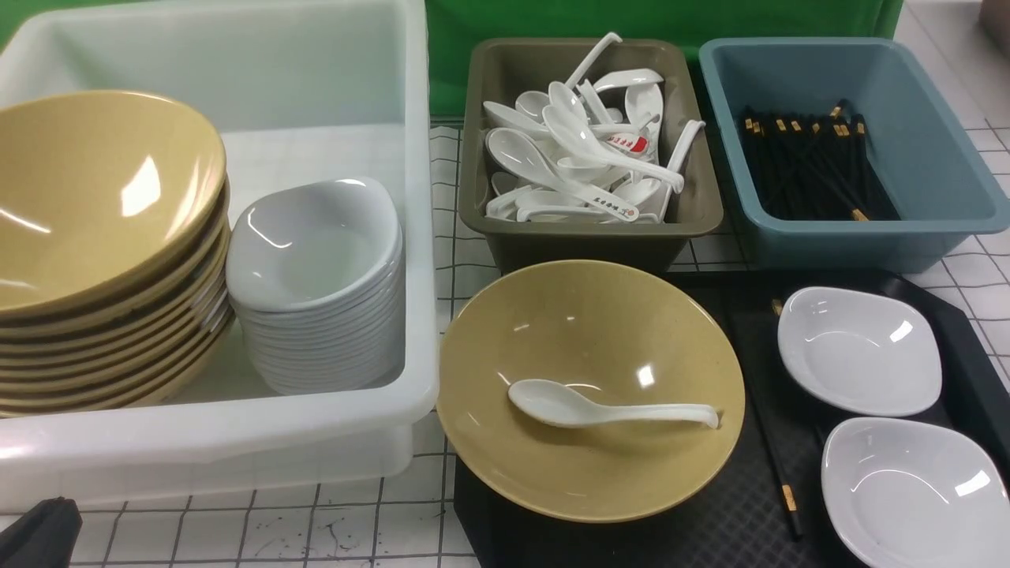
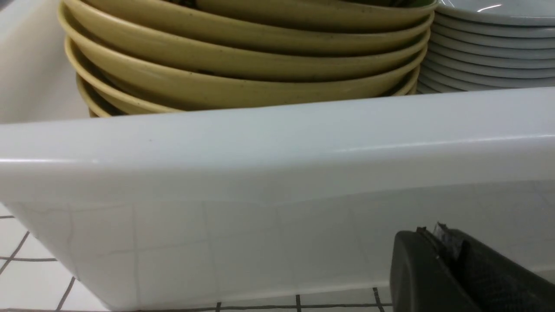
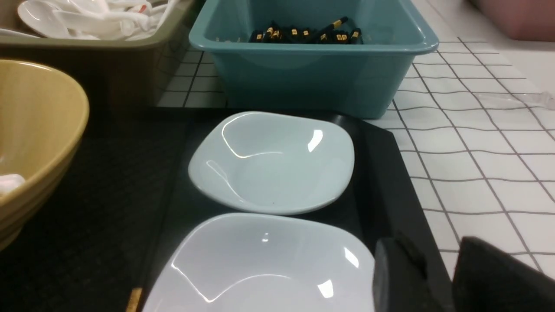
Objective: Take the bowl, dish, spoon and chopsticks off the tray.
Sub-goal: Use the left arm to grab the soup spoon in the middle
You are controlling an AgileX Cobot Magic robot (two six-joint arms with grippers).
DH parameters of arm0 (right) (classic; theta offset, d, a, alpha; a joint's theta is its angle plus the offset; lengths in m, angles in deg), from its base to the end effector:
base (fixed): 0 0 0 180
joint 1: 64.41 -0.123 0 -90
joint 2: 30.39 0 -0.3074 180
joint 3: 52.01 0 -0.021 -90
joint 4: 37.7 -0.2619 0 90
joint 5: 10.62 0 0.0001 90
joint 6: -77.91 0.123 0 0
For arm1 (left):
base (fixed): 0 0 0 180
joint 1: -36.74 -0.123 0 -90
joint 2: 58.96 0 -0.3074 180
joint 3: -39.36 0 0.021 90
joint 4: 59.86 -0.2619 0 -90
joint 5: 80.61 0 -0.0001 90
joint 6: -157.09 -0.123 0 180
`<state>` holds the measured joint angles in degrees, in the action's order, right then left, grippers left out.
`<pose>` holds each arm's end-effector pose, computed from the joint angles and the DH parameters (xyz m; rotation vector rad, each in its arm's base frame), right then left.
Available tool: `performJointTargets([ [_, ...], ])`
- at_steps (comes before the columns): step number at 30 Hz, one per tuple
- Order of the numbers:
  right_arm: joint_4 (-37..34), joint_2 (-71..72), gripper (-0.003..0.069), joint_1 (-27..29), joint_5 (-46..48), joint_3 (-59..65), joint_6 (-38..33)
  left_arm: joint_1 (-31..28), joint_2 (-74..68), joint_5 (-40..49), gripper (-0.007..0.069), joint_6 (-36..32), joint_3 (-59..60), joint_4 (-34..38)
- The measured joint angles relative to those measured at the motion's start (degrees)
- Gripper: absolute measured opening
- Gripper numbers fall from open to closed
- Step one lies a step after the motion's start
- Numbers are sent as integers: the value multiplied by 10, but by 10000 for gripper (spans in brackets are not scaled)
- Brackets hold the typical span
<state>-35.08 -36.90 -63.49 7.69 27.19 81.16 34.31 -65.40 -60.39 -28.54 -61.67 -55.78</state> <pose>0.0734 -0.0030 0.1685 0.0368 1.8148 -0.0150 0.0724 0.0000 0.1662 0.0071 1.8428 0.0290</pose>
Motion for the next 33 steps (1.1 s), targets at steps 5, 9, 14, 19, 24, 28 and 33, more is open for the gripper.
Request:
performJointTargets([
  [5, 0, 0, 236, 0, 0, 0, 0, 0, 0, 0, -13, 0, 0, 0],
  [9, 0, 0, 236, 0, 0, 0, 0, 0, 0, 0, -13, 0, 0, 0],
  [14, 0, 0, 236, 0, 0, 0, 0, 0, 0, 0, -13, 0, 0, 0],
  [19, 0, 0, 236, 0, -26, 1, 9, 0, 0, -21, -13, 0, 2, 0],
  [24, 0, 0, 236, 0, -178, 2, 11, 0, 0, -168, -13, 0, 3, 0],
  [28, 0, 0, 236, 0, -356, 2, 17, 0, 0, -316, -13, 0, 3, 0],
  [33, 0, 0, 236, 0, -508, 2, 157, 0, 0, -446, -13, 8, 3, 0],
])
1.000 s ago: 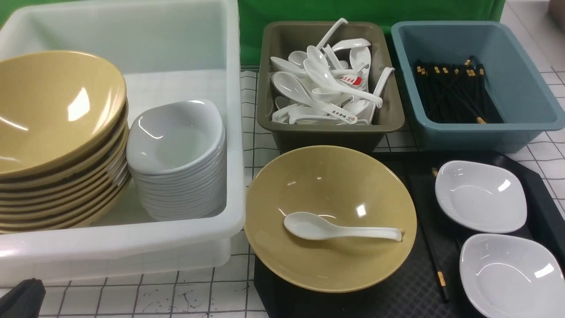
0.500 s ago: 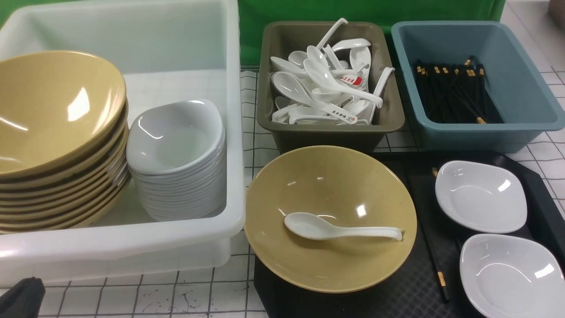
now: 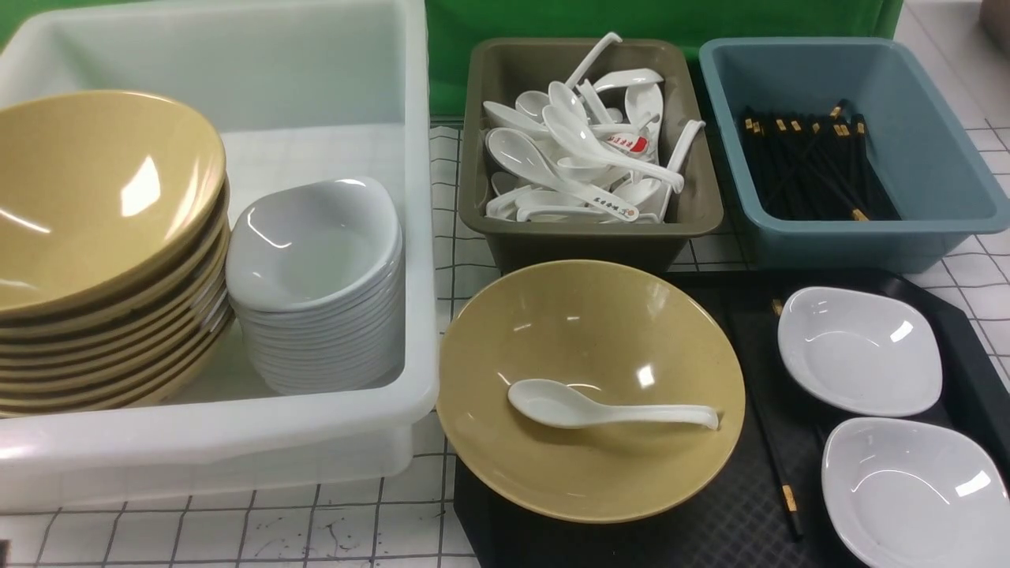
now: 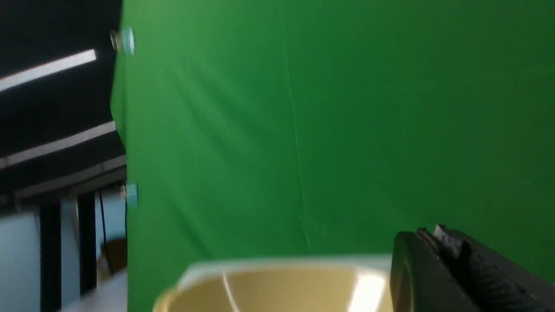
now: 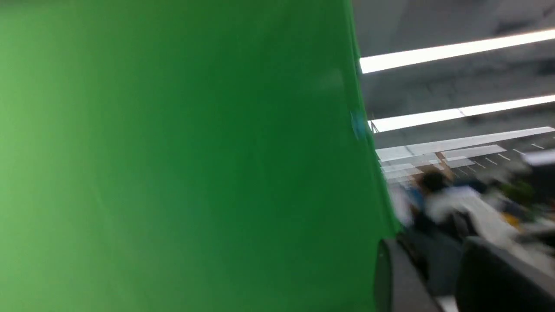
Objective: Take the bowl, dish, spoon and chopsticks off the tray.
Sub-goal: Use the left arm to grab the soup spoon in the middle
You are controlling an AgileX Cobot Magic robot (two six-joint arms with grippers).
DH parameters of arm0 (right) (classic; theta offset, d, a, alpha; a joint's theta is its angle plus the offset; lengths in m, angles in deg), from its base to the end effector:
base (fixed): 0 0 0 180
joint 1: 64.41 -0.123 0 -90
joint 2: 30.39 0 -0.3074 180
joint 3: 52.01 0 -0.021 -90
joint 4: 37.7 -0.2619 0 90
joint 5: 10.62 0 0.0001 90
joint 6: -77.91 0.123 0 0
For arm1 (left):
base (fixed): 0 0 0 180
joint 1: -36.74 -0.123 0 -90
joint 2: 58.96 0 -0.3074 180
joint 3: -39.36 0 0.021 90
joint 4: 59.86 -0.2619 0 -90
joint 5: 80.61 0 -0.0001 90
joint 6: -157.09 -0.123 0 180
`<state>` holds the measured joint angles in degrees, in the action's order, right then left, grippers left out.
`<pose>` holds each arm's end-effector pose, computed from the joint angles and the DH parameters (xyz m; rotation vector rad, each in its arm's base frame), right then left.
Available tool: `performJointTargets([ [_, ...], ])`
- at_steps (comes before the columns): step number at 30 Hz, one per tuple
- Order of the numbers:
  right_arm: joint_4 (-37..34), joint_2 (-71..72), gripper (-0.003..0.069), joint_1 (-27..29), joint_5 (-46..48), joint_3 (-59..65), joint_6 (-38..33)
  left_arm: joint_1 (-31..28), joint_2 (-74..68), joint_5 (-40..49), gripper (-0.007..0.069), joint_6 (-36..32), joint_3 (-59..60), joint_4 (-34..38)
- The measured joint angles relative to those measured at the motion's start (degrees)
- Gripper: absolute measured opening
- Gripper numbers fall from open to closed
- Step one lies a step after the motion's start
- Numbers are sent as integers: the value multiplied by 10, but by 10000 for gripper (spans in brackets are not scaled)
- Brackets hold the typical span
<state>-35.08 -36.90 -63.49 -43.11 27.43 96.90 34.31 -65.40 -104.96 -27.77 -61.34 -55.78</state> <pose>0.0533 0.0022 0.2704 0.1215 0.9289 0.2678 0.0620 0.0062 0.2566 -0.0385 1.0722 0.0720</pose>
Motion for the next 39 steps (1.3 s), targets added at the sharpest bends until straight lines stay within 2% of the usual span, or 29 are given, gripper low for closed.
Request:
performJointTargets([
  [2, 0, 0, 236, 0, -34, 0, 40, 0, 0, -44, -13, 21, 0, 2],
  [5, 0, 0, 234, 0, -46, 0, 65, 0, 0, -103, -13, 73, 0, 3],
  [8, 0, 0, 202, 0, -1, -19, 62, 0, 0, -84, -13, 116, -31, 4],
  [13, 0, -46, 51, 0, 171, -157, 4, 0, -57, 85, -13, 134, -212, 6],
  [17, 0, -132, 38, 0, 281, -246, -52, 0, -180, 168, -13, 126, -326, 6],
  [22, 0, -251, 38, 0, 460, -285, -75, 36, -361, 392, -13, 125, -424, 28],
  [23, -1, -270, 38, 0, 503, -287, -85, 53, -392, 452, -11, 116, -445, 40],
  [26, -12, -304, 38, 0, 588, -288, -129, 90, -446, 521, -11, 79, -472, 67],
  [28, -50, -336, 38, 0, 680, -288, -222, 156, -516, 603, -10, -12, -505, 120],
  [29, -69, -344, 38, -1, 705, -288, -252, 171, -537, 614, -9, -32, -514, 139],
  [30, -108, -354, 38, -5, 735, -288, -302, 204, -571, 635, -7, -81, -527, 166],
  [35, -244, -359, 38, -26, 760, -288, -451, 299, -680, 660, -5, -192, -583, 245],
  [39, -288, -359, 38, -50, 755, -288, -525, 363, -769, 666, 16, -232, -651, 241],
])
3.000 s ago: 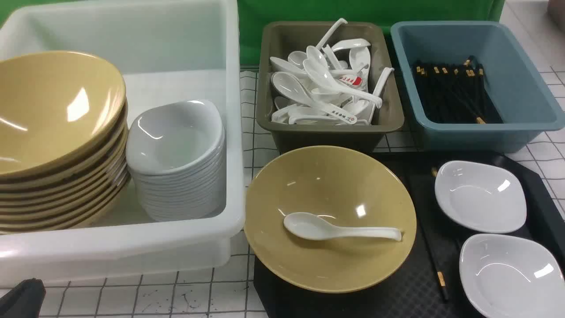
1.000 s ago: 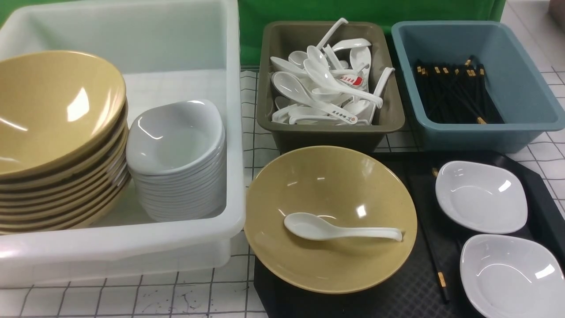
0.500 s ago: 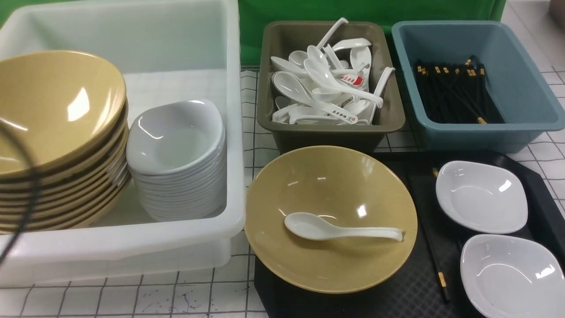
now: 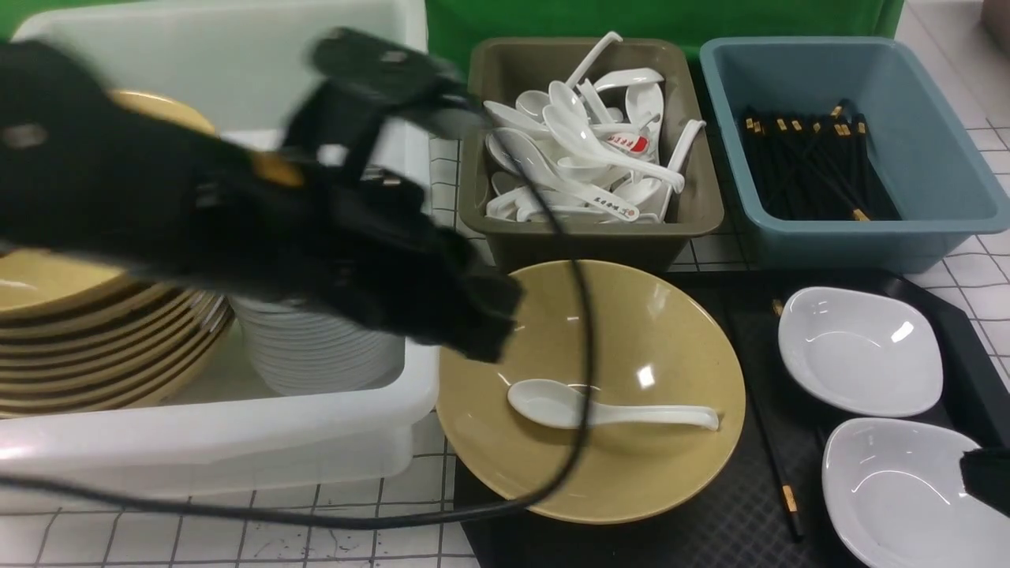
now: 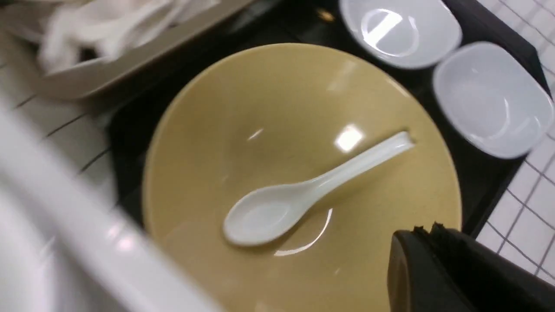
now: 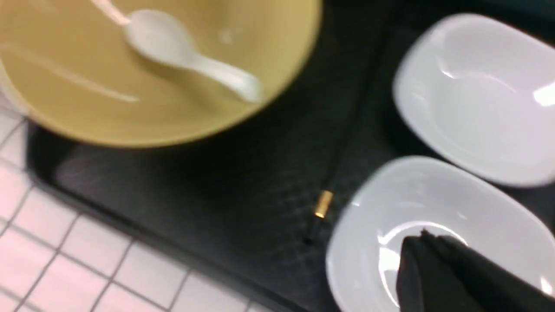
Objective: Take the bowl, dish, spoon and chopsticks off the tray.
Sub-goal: Use the left arm to grab the soup spoon in the middle
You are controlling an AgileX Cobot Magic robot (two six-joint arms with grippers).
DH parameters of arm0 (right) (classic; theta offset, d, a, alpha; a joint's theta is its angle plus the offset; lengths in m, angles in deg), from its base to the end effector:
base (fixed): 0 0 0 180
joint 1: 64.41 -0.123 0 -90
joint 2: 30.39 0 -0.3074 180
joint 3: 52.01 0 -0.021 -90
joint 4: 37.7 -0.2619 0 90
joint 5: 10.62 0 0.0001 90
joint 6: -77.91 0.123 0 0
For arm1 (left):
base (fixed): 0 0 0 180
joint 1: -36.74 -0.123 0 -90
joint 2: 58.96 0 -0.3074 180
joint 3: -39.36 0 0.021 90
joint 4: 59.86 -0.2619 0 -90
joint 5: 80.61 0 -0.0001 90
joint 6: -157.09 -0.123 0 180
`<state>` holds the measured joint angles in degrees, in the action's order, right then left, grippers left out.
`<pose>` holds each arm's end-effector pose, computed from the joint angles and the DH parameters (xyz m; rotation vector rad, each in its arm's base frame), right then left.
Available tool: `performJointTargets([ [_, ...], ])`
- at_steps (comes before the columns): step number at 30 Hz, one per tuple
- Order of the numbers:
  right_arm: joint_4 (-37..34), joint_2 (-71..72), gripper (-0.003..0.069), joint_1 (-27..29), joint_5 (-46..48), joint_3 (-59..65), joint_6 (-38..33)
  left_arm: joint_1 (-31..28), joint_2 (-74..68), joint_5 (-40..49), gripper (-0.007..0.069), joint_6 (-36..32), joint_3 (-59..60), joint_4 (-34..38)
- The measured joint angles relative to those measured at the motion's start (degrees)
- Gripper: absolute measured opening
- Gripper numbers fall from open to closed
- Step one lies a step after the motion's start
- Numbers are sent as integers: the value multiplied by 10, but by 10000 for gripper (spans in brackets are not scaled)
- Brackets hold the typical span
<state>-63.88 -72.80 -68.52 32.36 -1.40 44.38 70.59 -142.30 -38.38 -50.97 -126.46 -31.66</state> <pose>0.1185 0.0456 0.2575 -0.5065 2.2354 0.2672 0.2335 -0.2037 0.3307 0.9752 2.2028 -0.6101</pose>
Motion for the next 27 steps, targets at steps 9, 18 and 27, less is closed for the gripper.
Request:
performJointTargets([
  [9, -17, 0, 38, -50, -45, 30, -27, 104, -171, -17, 341, -78, -82, -148],
  [18, -21, 0, 38, -57, -50, 33, -28, 130, -273, -49, 517, -188, -82, -209],
  [27, -23, 0, 38, -57, -50, 33, -28, 130, -334, -137, 288, -180, -82, -210],
])
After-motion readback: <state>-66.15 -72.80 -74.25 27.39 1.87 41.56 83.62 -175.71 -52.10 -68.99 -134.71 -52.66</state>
